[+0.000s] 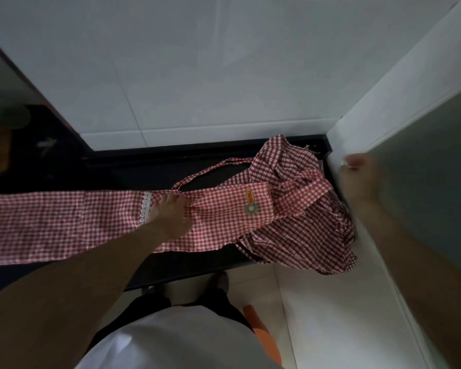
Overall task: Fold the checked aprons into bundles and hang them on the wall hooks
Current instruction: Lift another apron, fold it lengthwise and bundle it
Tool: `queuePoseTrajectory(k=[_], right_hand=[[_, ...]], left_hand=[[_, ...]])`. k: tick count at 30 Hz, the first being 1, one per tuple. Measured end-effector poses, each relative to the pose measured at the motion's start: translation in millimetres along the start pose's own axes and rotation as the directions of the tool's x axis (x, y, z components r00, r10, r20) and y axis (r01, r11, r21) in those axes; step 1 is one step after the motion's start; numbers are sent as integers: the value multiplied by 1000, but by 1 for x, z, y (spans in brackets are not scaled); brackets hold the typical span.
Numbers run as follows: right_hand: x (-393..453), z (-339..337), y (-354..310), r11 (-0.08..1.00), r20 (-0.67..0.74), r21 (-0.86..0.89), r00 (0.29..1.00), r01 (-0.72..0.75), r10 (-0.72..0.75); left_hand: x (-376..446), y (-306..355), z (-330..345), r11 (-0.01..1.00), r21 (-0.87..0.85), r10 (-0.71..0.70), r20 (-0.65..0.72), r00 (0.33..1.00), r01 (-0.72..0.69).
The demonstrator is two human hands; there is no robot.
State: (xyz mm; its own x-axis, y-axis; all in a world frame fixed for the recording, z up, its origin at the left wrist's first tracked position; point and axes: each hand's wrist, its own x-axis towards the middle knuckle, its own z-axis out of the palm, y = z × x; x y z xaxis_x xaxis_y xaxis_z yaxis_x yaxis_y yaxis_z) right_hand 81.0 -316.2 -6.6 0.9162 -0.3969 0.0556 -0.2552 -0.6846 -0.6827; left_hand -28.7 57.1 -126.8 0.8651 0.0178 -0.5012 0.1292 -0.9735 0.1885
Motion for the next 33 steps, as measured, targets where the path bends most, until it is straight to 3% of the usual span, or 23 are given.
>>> queuePoseTrajectory(k=[2,3,5,6,8,10,13,17,19,22,24,26,27,30,33], right_hand=[[-46,37,-31,953,209,-35,935,300,-287],[-66,57,-39,905,343,-20,853,426,-394],[-111,101,-46,802,603,44,625,595,-496],[-133,122,-49,767,701,90,507,635,-502],[-170,160,-52,735,819,139,340,664,-462],[-195,190,-47,665,912,36,248,746,-328],[-202,212,-39,535,960,-157,255,830,-114],[-186,218,-38,532,927,-281,370,799,-67],[-187,222,-43,502,910,-346,413,792,-24],[-212,230,-60,469,872,-351,466,811,-153],[-230,238,-71,458,845,-200,389,866,-367],[-241,246,-75,449,823,-63,301,891,-482],[-245,249,-77,466,829,-49,297,883,-474],[-253,258,-79,503,835,-152,382,851,-395],[-259,261,-87,506,848,-240,433,828,-306]], left_hand=[[-2,-14,-5,999,-39,-17,-191,982,10],[-3,-22,-8,998,-46,-51,-228,972,41],[-6,-42,-10,986,-70,-161,-156,975,151],[-9,-54,-10,977,-75,-205,-95,974,199],[-18,-83,-5,971,-39,-235,-26,972,234],[-29,-108,-2,983,14,-183,38,982,183],[-40,-129,0,997,10,-73,107,992,72],[-48,-138,6,986,168,-27,193,981,-6],[-47,-140,7,985,169,-8,200,980,-27],[-42,-141,5,984,175,6,160,987,-34],[-39,-143,6,983,180,15,140,990,-40],[-40,-146,7,985,162,43,114,993,-61],[-40,-148,9,986,146,64,93,994,-77],[-41,-151,10,994,47,97,4,995,-97],[-43,-151,11,996,-86,29,-118,993,-40]])
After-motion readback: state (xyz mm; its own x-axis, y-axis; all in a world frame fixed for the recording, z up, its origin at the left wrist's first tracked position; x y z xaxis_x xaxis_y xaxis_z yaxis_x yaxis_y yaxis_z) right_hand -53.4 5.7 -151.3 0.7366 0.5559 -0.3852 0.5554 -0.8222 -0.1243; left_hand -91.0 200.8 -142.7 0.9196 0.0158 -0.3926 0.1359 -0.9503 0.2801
